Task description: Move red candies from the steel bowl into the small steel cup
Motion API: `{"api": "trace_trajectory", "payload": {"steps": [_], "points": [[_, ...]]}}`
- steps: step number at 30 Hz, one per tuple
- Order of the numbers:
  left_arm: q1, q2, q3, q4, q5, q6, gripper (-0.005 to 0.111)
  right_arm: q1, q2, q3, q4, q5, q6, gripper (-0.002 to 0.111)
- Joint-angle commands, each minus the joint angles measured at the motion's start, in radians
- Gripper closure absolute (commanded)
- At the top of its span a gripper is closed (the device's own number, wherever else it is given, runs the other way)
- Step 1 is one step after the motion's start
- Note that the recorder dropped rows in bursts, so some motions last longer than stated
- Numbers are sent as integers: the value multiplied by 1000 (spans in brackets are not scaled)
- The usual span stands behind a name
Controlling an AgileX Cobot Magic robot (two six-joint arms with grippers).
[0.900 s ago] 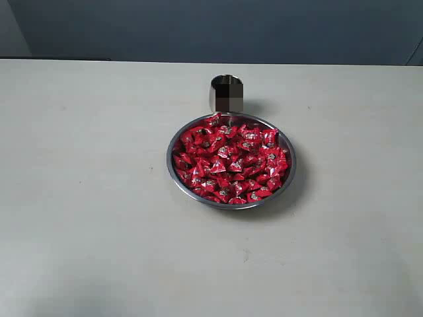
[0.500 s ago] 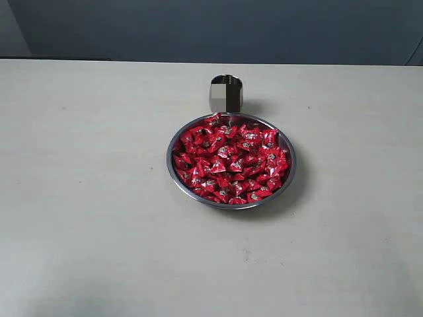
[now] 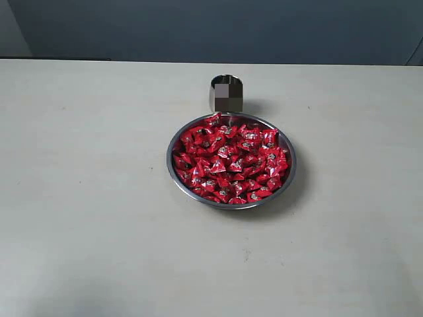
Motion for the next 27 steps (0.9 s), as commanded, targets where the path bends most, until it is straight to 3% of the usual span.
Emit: {"api": "trace_trajectory", "payload": {"steps": [1, 16, 27], "points": [[-8, -5, -8, 2, -5, -2, 106, -6, -6, 4, 3, -7, 0, 108], [-8, -5, -8, 2, -5, -2, 106, -6, 81, 1, 3, -7, 0, 108], [-8, -5, -8, 2, -5, -2, 106, -6, 91, -196, 3, 3, 0, 108]]}}
